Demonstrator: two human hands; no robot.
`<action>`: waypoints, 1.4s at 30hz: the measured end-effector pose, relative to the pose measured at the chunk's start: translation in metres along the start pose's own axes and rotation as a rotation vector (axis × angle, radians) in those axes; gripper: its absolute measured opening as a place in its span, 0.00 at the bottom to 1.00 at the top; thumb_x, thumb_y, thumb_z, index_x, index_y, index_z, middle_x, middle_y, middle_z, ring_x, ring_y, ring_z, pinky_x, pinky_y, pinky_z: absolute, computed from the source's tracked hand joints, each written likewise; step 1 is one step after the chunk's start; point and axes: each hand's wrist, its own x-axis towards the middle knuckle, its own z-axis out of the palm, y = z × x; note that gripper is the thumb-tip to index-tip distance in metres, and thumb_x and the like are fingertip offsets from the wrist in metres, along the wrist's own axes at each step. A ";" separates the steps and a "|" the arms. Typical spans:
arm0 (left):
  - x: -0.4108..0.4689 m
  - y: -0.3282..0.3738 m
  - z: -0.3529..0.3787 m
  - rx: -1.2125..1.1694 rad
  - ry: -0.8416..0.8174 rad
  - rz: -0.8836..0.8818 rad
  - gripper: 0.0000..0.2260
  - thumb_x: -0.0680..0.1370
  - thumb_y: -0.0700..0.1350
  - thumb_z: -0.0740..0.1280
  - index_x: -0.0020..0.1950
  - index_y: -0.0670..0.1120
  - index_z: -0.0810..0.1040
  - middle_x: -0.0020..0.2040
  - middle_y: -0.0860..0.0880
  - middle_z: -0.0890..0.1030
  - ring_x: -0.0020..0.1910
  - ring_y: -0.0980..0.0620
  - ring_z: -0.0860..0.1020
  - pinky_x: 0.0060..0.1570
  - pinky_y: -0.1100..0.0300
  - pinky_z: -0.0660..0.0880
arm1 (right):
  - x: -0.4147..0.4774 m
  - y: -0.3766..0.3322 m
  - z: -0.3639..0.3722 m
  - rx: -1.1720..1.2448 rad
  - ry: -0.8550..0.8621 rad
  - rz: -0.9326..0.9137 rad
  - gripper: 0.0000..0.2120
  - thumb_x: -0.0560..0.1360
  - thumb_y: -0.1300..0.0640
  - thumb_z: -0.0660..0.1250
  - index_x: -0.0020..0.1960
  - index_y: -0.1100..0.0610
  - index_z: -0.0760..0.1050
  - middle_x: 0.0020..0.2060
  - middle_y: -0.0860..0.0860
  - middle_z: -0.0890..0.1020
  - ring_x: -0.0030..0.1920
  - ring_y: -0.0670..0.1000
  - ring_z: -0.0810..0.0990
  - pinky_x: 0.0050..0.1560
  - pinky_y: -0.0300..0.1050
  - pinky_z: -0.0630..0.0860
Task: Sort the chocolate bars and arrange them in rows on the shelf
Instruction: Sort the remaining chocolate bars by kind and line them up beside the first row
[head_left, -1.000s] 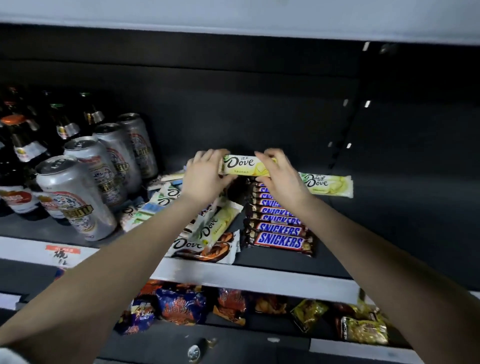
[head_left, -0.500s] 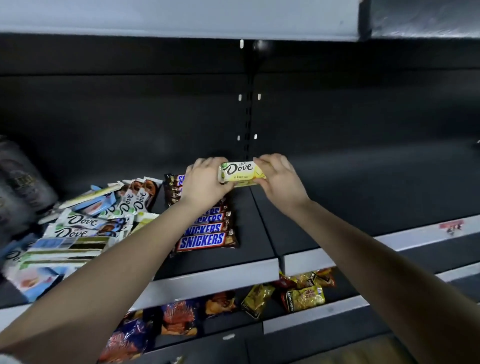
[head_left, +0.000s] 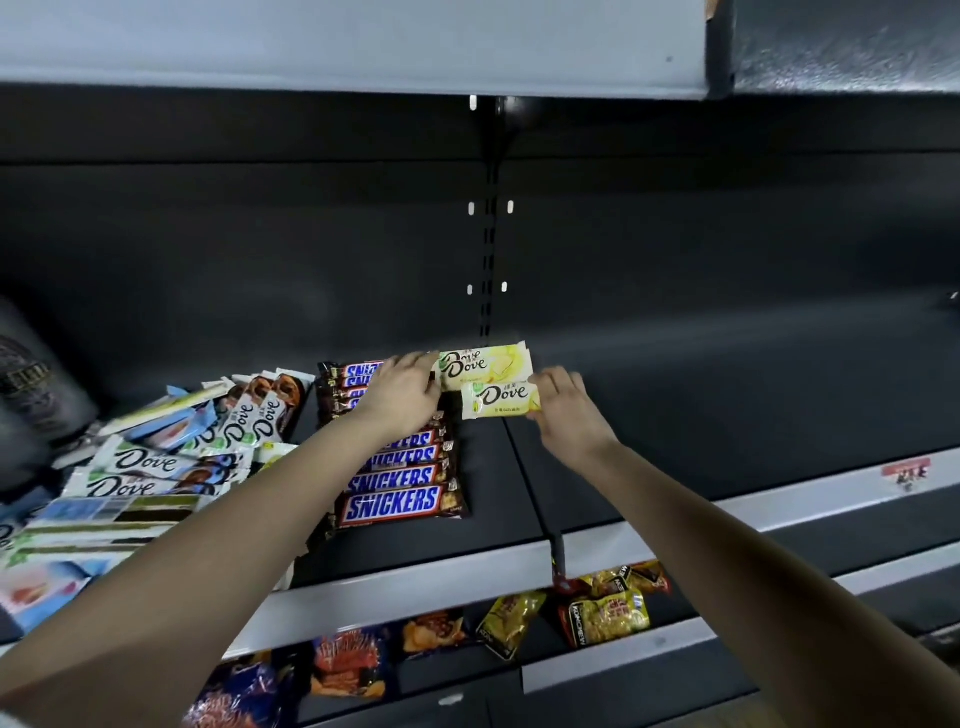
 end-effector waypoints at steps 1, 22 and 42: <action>0.002 -0.006 0.000 0.008 -0.005 -0.002 0.22 0.82 0.46 0.53 0.75 0.43 0.58 0.75 0.44 0.61 0.73 0.44 0.58 0.73 0.51 0.54 | 0.002 0.000 0.002 0.004 -0.009 0.003 0.23 0.77 0.62 0.62 0.70 0.62 0.61 0.64 0.54 0.67 0.63 0.53 0.64 0.65 0.44 0.66; -0.005 -0.032 0.020 0.127 -0.041 -0.054 0.22 0.83 0.51 0.46 0.76 0.47 0.55 0.77 0.50 0.53 0.76 0.49 0.48 0.75 0.50 0.45 | 0.056 -0.012 0.032 0.096 0.004 0.027 0.21 0.76 0.66 0.60 0.69 0.60 0.66 0.66 0.57 0.67 0.66 0.56 0.64 0.64 0.47 0.67; -0.006 -0.034 0.013 0.107 -0.081 -0.048 0.23 0.83 0.51 0.47 0.77 0.46 0.52 0.78 0.49 0.52 0.77 0.49 0.48 0.74 0.50 0.44 | 0.048 -0.037 0.025 -0.005 0.069 -0.041 0.27 0.77 0.64 0.57 0.74 0.57 0.56 0.71 0.52 0.62 0.73 0.51 0.55 0.73 0.57 0.48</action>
